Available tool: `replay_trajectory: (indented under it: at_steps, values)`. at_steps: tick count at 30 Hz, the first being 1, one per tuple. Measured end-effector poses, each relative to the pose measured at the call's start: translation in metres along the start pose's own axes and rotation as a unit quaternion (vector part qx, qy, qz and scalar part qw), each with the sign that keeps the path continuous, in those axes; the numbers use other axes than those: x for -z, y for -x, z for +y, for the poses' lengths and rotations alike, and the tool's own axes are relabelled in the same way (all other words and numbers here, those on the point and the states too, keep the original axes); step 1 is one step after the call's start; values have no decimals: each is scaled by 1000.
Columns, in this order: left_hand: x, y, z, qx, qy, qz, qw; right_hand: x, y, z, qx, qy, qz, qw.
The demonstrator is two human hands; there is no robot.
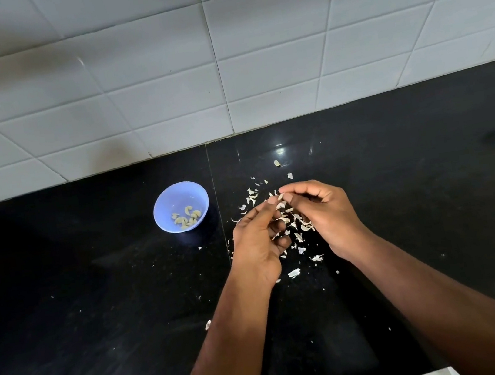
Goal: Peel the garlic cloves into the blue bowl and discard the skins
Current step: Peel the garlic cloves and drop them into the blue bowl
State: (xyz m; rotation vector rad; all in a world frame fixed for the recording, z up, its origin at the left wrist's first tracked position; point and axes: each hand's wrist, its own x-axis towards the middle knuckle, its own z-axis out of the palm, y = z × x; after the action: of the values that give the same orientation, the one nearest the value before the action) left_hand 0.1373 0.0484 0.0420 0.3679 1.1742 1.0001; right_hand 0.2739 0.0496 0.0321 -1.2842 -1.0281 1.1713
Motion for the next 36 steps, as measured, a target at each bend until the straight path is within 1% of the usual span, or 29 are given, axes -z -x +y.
replay_trajectory:
  at_steps: [5, 9, 11, 16, 19, 25, 29, 32, 34, 36]
  values:
    - [-1, -1, 2, 23, -4, -27, 999, 4, -1, -3, 7, 0, -17, 1000]
    - [-6, -3, 3, -7, 10, -8, 1000, 4, 1, -6, -47, -51, -9, 998]
    - [-7, -3, 2, -24, -3, -6, 1000, 2, 2, -8, -65, -59, -2, 996]
    - [-8, -3, 0, -86, -119, 6, 989, -1, 0, -9, -102, -97, 15, 990]
    - [-7, -2, -1, -124, -170, 31, 977, -1, -1, -8, -115, -90, 7, 989]
    - [-8, -3, -5, -167, -236, 50, 956, -2, 0, -9, -83, -74, 12, 994]
    - [-12, -2, -8, -161, -229, 64, 958, -3, -1, -11, -64, -46, 11, 997]
    - [-16, 1, -9, -126, -186, 62, 972, -6, 0, -10, -44, -35, 17, 998]
    - [-19, 2, -8, -109, -154, 60, 980, -8, 1, -9, -59, -44, 28, 997]
    - [-18, 2, -8, -123, -160, 66, 977, -8, 1, -11, -79, -52, 24, 995]
